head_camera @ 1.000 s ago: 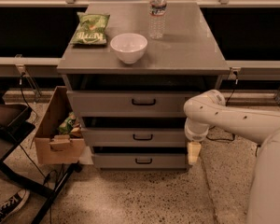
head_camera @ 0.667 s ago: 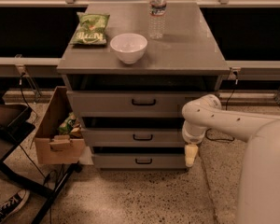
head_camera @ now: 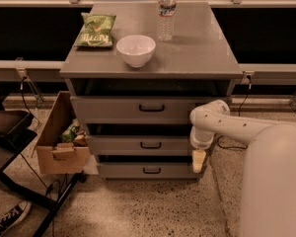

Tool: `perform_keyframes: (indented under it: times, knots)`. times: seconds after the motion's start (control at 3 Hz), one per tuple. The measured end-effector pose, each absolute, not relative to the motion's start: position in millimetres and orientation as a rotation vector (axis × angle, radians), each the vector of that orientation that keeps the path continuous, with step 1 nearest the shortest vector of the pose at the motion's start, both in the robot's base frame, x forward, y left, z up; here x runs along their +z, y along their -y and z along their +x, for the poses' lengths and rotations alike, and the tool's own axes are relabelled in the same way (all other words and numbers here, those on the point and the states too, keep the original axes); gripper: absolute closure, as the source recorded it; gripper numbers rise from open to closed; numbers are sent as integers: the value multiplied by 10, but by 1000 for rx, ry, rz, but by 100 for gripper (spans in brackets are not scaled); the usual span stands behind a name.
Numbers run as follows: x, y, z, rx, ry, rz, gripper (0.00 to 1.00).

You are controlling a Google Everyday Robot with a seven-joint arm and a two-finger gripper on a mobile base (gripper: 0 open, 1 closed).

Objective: Open middle drawer

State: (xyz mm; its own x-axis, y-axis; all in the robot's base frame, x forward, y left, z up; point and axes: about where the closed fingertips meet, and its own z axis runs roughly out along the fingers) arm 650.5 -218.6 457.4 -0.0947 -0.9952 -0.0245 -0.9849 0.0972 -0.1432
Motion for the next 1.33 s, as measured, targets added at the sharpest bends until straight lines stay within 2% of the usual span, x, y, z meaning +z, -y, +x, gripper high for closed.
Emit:
perform_keyframes:
  times: [0.33,1.0,1.33]
  knots:
    - [4584,2148,6675,-154,-2218,-2037,0]
    - [4273,1966,6708,-36,-2219,-2041,0]
    - [4189,1914,6719,-1,-2220,-2045,18]
